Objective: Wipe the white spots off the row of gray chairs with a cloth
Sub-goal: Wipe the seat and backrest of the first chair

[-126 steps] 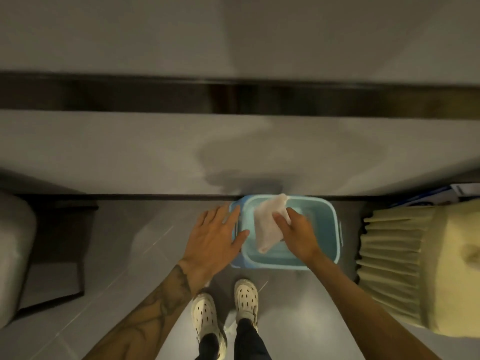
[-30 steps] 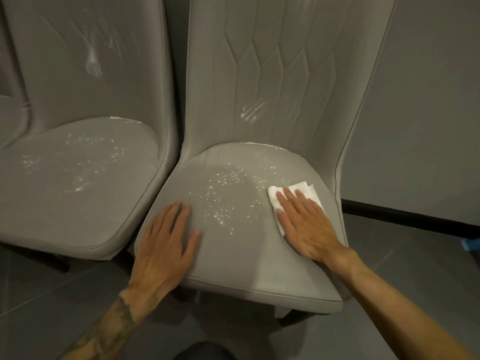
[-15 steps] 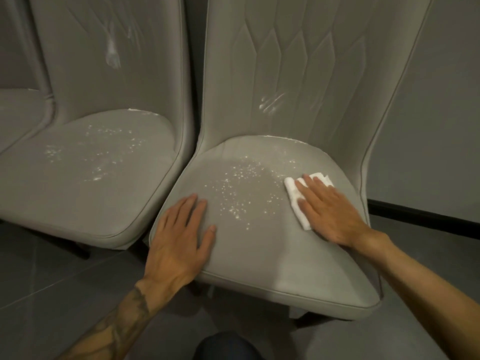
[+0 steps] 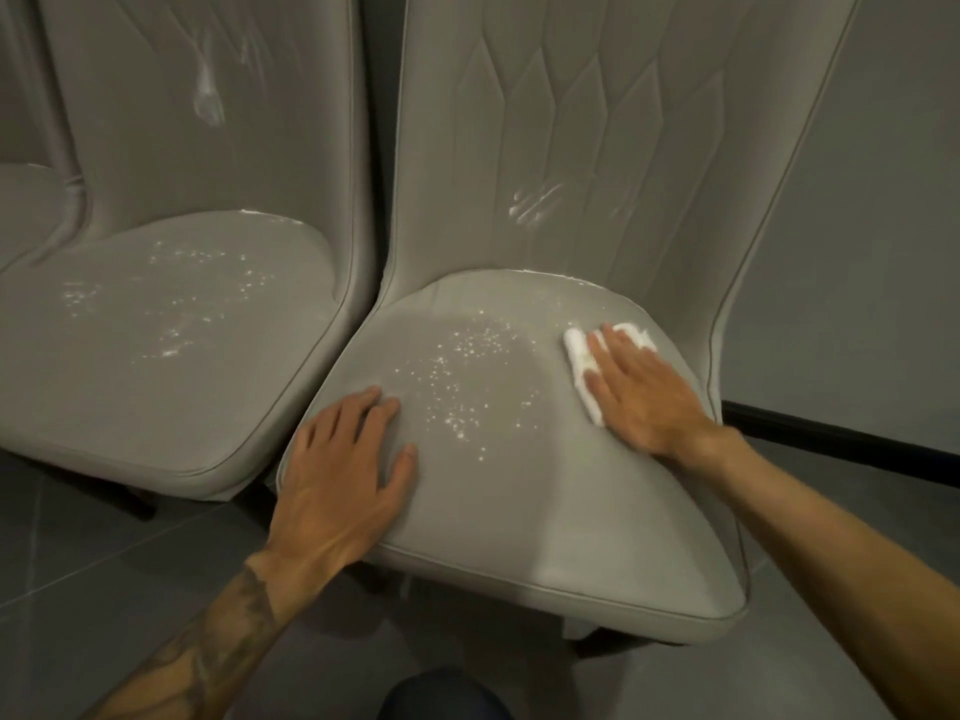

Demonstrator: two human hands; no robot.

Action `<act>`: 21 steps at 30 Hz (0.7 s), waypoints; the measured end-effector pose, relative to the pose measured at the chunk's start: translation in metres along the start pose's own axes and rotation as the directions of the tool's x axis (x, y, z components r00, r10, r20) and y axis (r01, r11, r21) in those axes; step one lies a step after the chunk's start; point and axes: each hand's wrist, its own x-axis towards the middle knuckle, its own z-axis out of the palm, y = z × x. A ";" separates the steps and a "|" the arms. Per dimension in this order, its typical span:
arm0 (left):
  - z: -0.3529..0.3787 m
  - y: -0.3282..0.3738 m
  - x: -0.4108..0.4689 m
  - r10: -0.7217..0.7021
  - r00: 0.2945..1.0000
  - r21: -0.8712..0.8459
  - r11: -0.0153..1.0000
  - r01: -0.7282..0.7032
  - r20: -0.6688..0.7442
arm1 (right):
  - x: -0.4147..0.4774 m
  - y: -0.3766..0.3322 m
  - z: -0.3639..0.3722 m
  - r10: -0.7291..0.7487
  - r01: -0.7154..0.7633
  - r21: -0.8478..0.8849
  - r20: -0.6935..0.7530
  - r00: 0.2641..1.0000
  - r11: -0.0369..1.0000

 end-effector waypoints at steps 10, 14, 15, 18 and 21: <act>0.005 0.001 0.000 -0.001 1.000 0.019 1.000 0.002 -0.019 | 0.018 -0.019 0.004 -0.113 0.110 0.047 0.055 0.992 0.993; 0.005 0.002 -0.001 -0.008 1.000 0.028 1.000 0.009 -0.021 | 0.044 0.018 -0.012 0.113 -0.112 -0.024 0.035 0.993 0.993; 0.004 0.002 0.000 -0.013 1.000 0.028 1.000 0.014 -0.024 | 0.051 0.013 -0.014 0.156 -0.156 -0.029 0.009 0.988 0.987; 0.004 0.003 0.000 -0.017 1.000 0.027 0.999 0.017 -0.011 | 0.054 -0.043 -0.014 0.037 -0.039 -0.073 -0.040 0.999 0.997; 0.003 0.004 0.000 -0.011 1.000 0.029 1.000 0.011 -0.002 | 0.038 -0.081 0.004 -0.212 0.211 0.022 0.037 0.977 0.977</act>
